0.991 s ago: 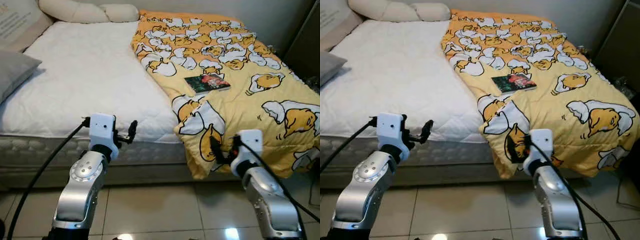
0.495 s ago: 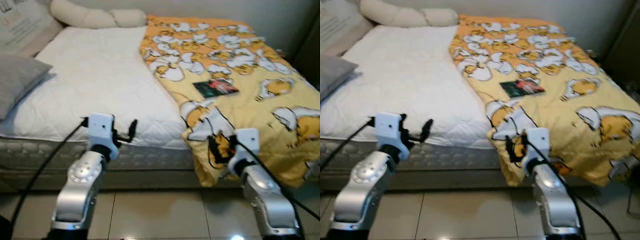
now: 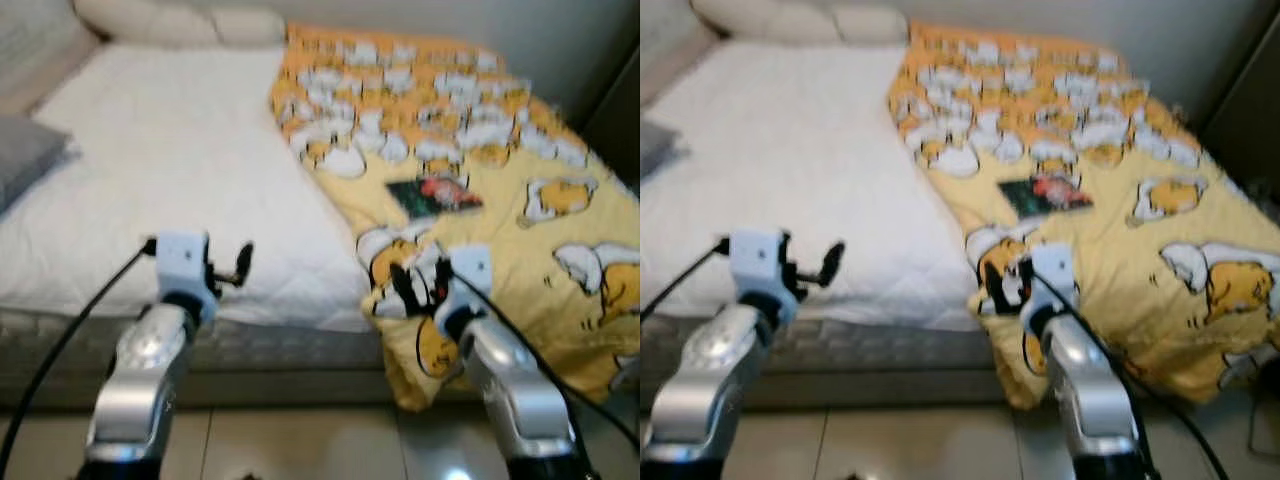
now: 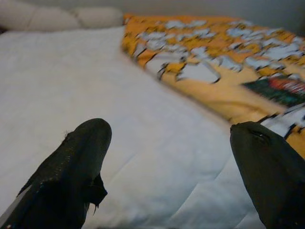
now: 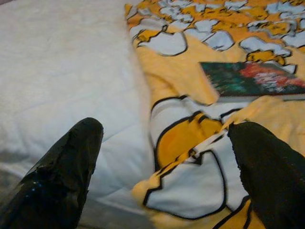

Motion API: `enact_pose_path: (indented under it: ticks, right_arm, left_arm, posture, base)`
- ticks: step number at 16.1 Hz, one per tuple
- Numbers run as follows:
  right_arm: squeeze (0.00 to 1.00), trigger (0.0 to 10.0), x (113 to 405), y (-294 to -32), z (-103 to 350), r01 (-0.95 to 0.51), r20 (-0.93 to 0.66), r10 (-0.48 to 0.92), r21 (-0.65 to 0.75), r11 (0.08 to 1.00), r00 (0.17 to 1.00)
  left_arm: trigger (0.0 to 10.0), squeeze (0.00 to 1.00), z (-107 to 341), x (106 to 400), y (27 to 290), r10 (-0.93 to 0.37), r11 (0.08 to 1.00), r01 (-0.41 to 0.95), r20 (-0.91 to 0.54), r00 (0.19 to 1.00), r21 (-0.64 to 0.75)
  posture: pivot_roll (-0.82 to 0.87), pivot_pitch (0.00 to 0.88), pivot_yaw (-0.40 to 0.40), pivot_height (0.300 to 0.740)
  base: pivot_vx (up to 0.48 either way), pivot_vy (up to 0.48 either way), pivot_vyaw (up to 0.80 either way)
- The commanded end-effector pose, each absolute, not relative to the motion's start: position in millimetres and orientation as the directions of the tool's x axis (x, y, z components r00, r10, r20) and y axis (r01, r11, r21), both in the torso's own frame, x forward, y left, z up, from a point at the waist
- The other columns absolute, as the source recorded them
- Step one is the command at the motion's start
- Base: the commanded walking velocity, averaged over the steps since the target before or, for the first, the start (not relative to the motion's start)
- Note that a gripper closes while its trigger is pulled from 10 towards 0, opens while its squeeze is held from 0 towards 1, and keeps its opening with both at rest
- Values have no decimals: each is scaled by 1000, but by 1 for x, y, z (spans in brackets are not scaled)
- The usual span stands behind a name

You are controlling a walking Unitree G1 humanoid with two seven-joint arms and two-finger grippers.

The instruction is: Clean up the room

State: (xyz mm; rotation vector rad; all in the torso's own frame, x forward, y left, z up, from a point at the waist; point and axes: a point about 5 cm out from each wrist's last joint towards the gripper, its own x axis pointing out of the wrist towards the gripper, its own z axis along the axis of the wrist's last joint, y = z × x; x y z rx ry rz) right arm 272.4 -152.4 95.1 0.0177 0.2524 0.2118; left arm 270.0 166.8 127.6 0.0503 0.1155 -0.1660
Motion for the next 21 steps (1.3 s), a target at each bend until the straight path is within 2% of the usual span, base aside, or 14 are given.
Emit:
enact_pose_path:
  ticks: [1,15,17,21]
  right_arm:
    - [0,10000,272,-167,94,-163,-259,165,31,986,952]
    - [0,10000,279,-166,95,-169,-254,178,55,984,951]
    - [0,10000,279,-166,94,-163,-264,175,66,984,948]
    - [0,10000,282,-165,94,-176,-260,184,55,983,948]
  left_arm:
    - [10000,647,133,271,157,-200,978,204,-97,975,40]
    - [10000,647,132,271,156,-222,973,228,-109,969,44]
    - [10000,647,131,271,155,-229,971,235,-111,967,43]
    - [10000,631,131,270,154,-235,969,242,-112,965,48]
  posture:
    - [0,0,-28,740]
    - [2,0,-24,740]
    - [2,0,-23,740]
    - [6,0,-21,740]
  base:
    - [424,0,0]
    - [425,0,0]
    - [424,0,-788]
    - [395,0,0]
